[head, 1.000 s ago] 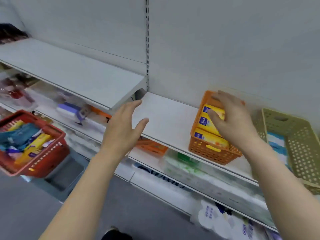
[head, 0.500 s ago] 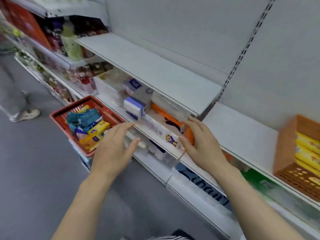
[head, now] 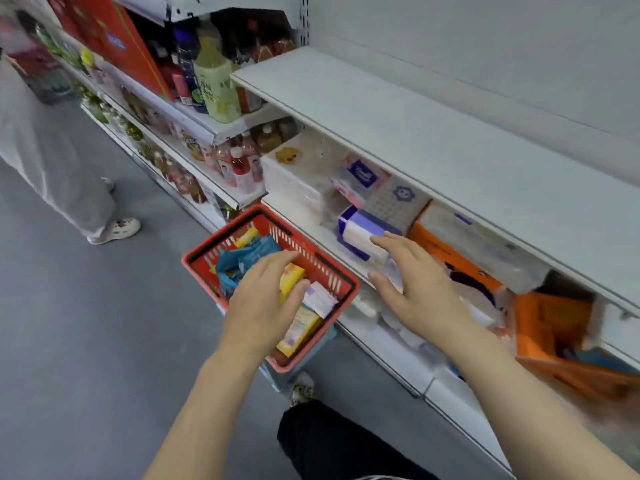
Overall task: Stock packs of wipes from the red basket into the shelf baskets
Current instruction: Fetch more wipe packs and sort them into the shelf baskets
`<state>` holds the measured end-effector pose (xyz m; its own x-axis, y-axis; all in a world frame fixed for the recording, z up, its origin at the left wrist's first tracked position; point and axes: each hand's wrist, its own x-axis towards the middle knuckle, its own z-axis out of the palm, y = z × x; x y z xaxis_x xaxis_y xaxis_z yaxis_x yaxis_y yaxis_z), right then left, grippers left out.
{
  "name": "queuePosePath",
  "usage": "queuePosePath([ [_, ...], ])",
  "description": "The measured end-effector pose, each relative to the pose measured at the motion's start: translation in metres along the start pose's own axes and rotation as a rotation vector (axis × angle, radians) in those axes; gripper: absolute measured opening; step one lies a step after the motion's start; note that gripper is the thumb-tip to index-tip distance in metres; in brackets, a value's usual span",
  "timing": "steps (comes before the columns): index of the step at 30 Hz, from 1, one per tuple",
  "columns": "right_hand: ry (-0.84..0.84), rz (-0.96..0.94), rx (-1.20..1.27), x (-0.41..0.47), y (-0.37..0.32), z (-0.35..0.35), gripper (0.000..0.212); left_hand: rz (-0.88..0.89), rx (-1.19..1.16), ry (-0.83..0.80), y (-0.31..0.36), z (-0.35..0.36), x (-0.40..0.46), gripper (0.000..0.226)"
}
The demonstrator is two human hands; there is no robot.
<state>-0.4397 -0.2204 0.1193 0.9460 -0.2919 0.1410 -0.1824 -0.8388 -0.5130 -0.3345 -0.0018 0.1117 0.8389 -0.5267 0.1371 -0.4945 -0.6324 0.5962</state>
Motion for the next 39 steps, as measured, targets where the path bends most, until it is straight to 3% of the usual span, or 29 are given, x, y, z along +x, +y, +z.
queuePosePath([
  [7,-0.279,0.236,0.055,0.136,-0.003,0.109,0.046,-0.13,0.096,-0.209,-0.118,-0.004,0.121,0.047],
  [13,-0.513,0.435,0.142,0.189,-0.001,0.207,0.042,-0.278,0.069,-0.331,-0.213,0.03,0.179,0.047],
  [18,-0.626,0.668,0.233,0.228,-0.007,0.281,0.051,-0.362,0.037,-0.539,-0.282,0.072,0.218,0.052],
  [24,-0.509,1.049,0.514,0.269,-0.023,0.361,0.063,-0.416,-0.028,-0.791,-0.335,0.1,0.252,0.053],
  [28,-0.341,1.274,0.722,0.284,-0.033,0.407,0.051,-0.604,-0.338,-0.931,-0.36,0.102,0.251,0.047],
  [31,-0.244,1.328,0.697,0.29,-0.038,0.422,0.056,-0.761,-0.55,-0.969,-0.376,0.105,0.248,0.053],
  [34,-0.24,1.347,0.603,0.287,-0.039,0.428,0.072,-0.796,-0.594,-1.058,-0.383,0.107,0.252,0.067],
  [37,-0.206,1.409,0.591,0.273,-0.032,0.43,0.061,-0.758,-0.555,-1.129,-0.382,0.108,0.253,0.065],
  [39,-0.168,1.464,0.634,0.262,-0.027,0.427,0.053,-0.723,-0.503,-1.034,-0.376,0.109,0.251,0.057],
])
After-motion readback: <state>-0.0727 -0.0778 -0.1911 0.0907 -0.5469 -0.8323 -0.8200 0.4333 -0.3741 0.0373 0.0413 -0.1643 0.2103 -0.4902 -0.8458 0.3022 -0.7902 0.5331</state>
